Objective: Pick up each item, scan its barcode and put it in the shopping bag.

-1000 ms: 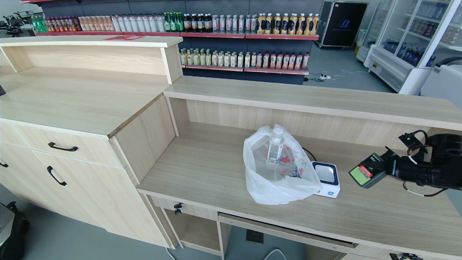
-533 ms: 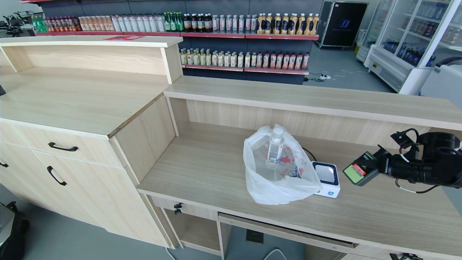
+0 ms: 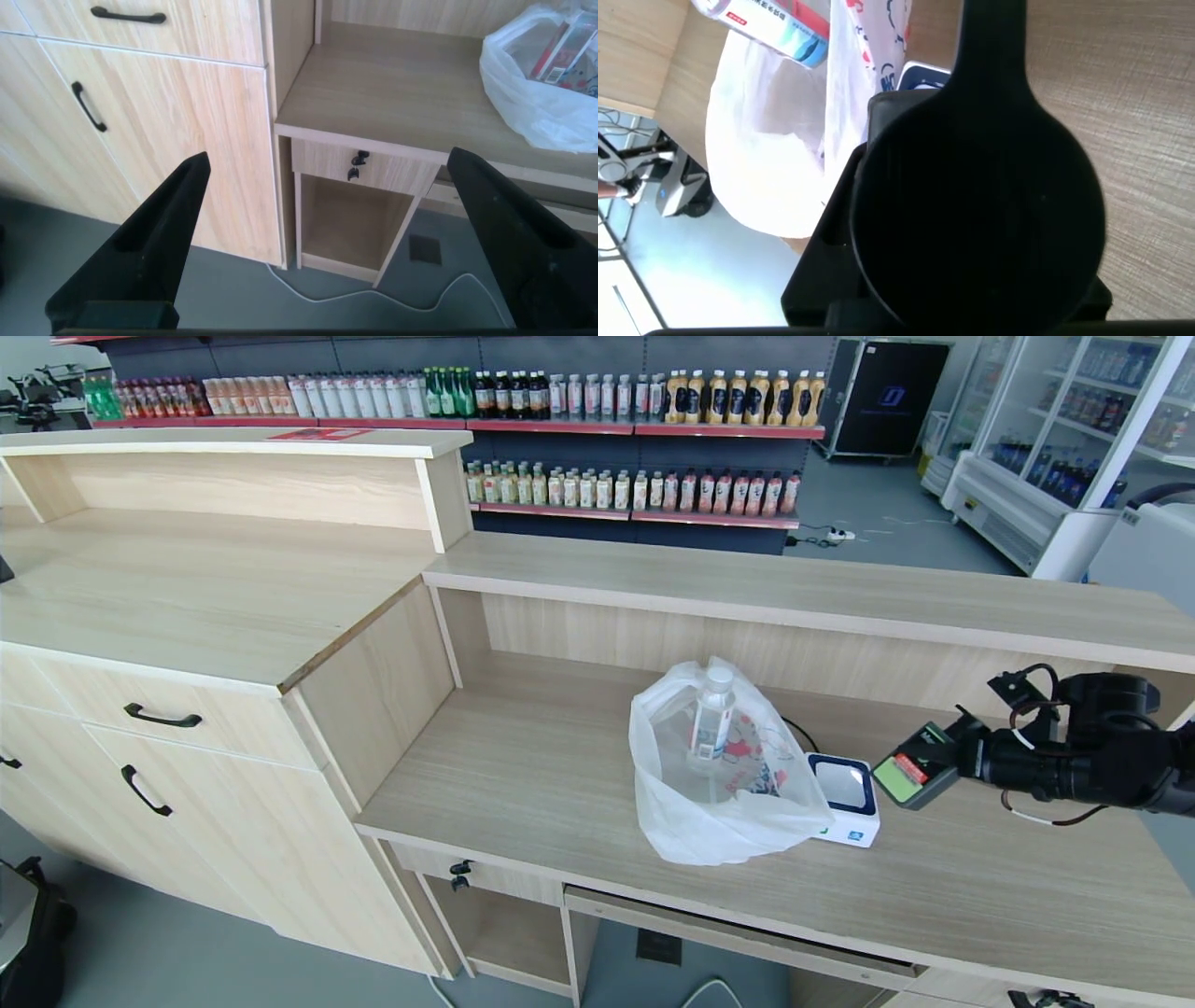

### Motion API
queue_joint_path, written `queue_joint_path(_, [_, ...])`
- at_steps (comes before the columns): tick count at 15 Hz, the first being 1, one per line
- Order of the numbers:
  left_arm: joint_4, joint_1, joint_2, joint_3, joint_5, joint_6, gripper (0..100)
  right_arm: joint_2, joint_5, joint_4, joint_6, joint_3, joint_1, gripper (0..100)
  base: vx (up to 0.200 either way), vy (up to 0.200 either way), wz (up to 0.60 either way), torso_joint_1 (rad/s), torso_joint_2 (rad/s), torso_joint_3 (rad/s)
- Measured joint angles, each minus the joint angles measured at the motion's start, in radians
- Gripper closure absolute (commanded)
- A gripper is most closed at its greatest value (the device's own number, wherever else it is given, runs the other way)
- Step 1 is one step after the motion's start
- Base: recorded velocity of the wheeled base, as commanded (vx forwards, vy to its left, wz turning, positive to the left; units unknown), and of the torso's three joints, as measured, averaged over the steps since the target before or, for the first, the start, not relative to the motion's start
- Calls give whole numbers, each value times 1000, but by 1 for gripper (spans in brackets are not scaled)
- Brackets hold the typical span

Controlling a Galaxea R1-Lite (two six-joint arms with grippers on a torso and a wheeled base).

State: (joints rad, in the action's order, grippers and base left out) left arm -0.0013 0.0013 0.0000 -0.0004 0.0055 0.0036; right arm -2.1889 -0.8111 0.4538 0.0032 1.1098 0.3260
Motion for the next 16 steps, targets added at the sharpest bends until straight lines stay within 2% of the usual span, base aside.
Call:
queue_joint_path(3, [0,0,0,0,0,1,0,-4,1,0,1,3,-7,100,0,0,0,0,0,0])
queue_joint_path(6, [0,0,0,0,0,1,0,70,9,-20,68,-6,-14,100,0,0,0,0,0,0])
queue_joint_path(9, [0,0,0,0,0,1,0,297,115,-36,96,-74,-20,100,0,0,0,0,0,0])
queue_joint_path(10, [0,0,0,0,0,1,0,391,194,-55,87,-114,-20,100,0,0,0,0,0,0])
queue_joint_path(12, [0,0,0,0,0,0,0,580,516,-121,10,-216,-33,100,0,0,0,0,0,0])
queue_joint_path(14, [0,0,0,0,0,0,0,727,776,-140,-183,-324,-100,100,0,0,0,0,0,0])
queue_joint_path(16, [0,0,0,0,0,1,0,814,901,-97,-344,-372,-163,100,0,0,0,0,0,0])
